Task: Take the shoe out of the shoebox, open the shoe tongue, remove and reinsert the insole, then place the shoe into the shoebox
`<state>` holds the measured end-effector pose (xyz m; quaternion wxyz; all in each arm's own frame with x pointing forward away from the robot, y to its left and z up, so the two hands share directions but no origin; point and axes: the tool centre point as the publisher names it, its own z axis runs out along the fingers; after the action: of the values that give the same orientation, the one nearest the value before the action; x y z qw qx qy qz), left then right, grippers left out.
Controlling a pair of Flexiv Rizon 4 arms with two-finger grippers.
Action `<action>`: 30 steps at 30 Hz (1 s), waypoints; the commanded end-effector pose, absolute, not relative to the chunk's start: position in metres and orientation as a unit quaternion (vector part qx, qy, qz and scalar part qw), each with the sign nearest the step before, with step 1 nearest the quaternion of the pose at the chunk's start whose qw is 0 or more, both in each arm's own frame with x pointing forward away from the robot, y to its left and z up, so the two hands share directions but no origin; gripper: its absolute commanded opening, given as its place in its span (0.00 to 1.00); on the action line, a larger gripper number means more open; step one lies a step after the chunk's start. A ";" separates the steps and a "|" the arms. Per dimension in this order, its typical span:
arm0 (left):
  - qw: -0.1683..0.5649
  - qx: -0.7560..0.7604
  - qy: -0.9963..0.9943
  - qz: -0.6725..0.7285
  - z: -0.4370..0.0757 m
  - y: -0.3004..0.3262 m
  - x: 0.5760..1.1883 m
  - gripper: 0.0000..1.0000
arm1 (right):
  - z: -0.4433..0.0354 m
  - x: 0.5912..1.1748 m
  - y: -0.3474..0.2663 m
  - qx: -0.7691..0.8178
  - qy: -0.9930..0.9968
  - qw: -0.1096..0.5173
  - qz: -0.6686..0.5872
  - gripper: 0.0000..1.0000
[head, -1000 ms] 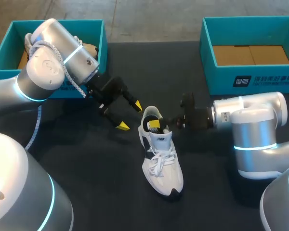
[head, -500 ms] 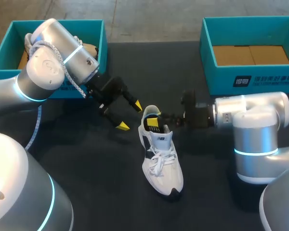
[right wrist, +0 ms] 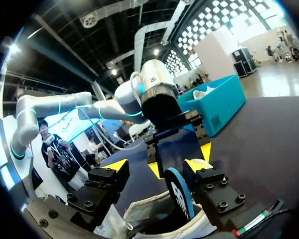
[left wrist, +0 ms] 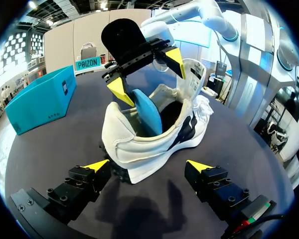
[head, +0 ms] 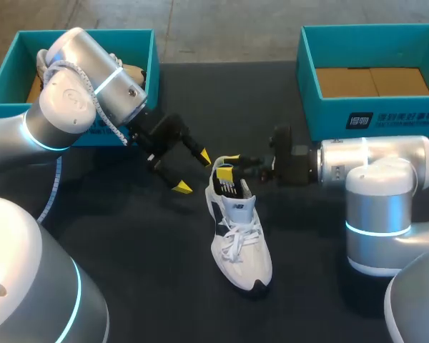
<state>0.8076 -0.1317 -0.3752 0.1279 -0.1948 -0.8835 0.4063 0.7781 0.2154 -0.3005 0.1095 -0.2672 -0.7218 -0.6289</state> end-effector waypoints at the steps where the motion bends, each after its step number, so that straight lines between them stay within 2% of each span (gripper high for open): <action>1: 0.128 -0.195 -0.884 0.405 -0.375 -0.132 0.807 1.00 | -0.290 0.775 0.214 -0.272 -0.724 0.097 -0.626 0.71; 12: 0.128 -0.195 -0.884 0.405 -0.375 -0.132 0.807 1.00 | -0.279 0.774 0.204 -0.282 -0.729 0.078 -0.619 0.75; 22: 0.128 -0.195 -0.884 0.405 -0.375 -0.132 0.807 1.00 | -0.270 0.768 0.181 -0.327 -0.757 0.070 -0.562 0.84; 30: 0.128 -0.195 -0.884 0.405 -0.375 -0.132 0.807 1.00 | -0.260 0.757 0.168 -0.367 -0.778 0.047 -0.507 0.78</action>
<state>0.8076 -0.1317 -0.3752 0.1278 -0.1948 -0.8835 0.4063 0.7664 0.1707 -0.2690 0.0535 -0.3527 -0.7561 -0.5486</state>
